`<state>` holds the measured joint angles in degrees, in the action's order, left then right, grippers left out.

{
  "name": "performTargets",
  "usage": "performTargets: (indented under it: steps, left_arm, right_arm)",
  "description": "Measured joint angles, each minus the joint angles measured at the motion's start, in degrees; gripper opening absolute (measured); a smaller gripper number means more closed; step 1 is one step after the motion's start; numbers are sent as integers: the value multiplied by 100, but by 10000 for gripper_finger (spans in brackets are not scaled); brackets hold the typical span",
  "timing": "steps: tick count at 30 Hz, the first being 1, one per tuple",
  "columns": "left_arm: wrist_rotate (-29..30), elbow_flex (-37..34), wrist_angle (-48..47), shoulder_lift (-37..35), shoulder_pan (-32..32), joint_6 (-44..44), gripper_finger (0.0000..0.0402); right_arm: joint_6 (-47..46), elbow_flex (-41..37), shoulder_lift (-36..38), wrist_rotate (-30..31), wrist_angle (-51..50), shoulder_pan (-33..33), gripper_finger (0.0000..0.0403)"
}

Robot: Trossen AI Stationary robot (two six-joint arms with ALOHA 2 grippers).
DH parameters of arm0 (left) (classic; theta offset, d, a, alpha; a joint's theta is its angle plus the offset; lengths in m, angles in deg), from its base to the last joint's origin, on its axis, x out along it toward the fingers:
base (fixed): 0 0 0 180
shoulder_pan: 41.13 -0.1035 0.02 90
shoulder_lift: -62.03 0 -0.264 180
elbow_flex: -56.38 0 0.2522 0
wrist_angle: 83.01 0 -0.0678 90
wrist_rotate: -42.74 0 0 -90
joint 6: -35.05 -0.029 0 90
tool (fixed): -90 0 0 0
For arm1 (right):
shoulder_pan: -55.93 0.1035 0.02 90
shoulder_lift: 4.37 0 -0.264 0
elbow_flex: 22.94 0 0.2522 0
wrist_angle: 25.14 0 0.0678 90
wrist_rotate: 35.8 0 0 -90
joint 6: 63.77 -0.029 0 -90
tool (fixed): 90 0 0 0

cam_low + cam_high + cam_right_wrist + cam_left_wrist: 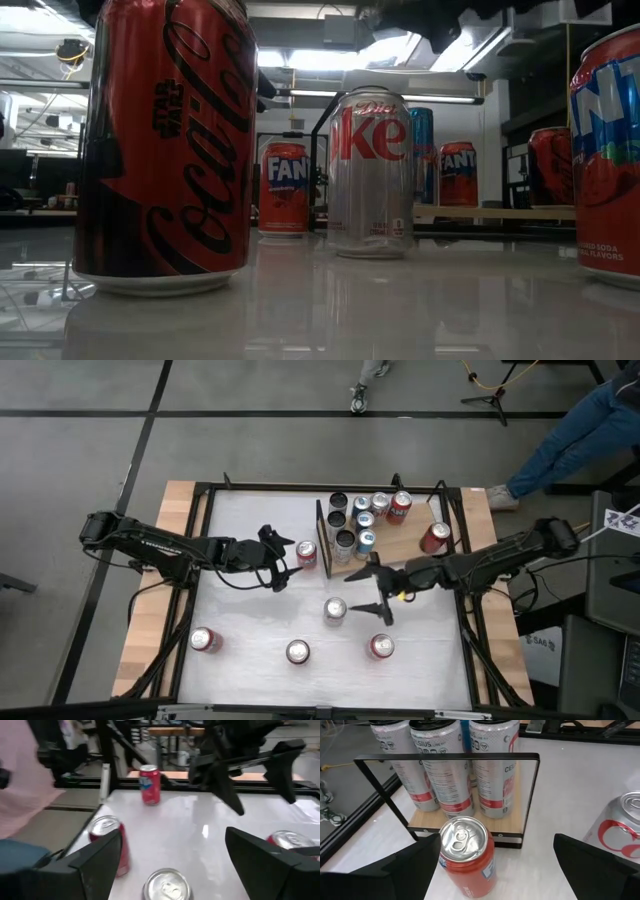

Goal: Place canned beverage on shelf
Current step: Put the silver soda can on the shelf aligned with the other silver soda can

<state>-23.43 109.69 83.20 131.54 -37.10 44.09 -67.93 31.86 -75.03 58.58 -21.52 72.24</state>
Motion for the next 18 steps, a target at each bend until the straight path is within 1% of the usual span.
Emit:
performTargets:
  steps: [7, 9, 12, 18]
  left_arm:
    - [-102, 0, -20, 0, 15, 0, 380]
    - [-102, 0, -50, 0, 15, 0, 380]
    - [-102, 0, -52, 0, 16, 0, 380]
    - [-102, 0, -59, 0, 17, 0, 380]
  right_arm:
    - [-180, 829, -316, 1353, -1208, 387, 342]
    - [-369, 1012, -418, 1609, -1398, 457, 342]
    - [-611, 1125, -546, 1755, -1444, 526, 342]
    - [-991, 1138, -859, 1753, -1452, 557, 342]
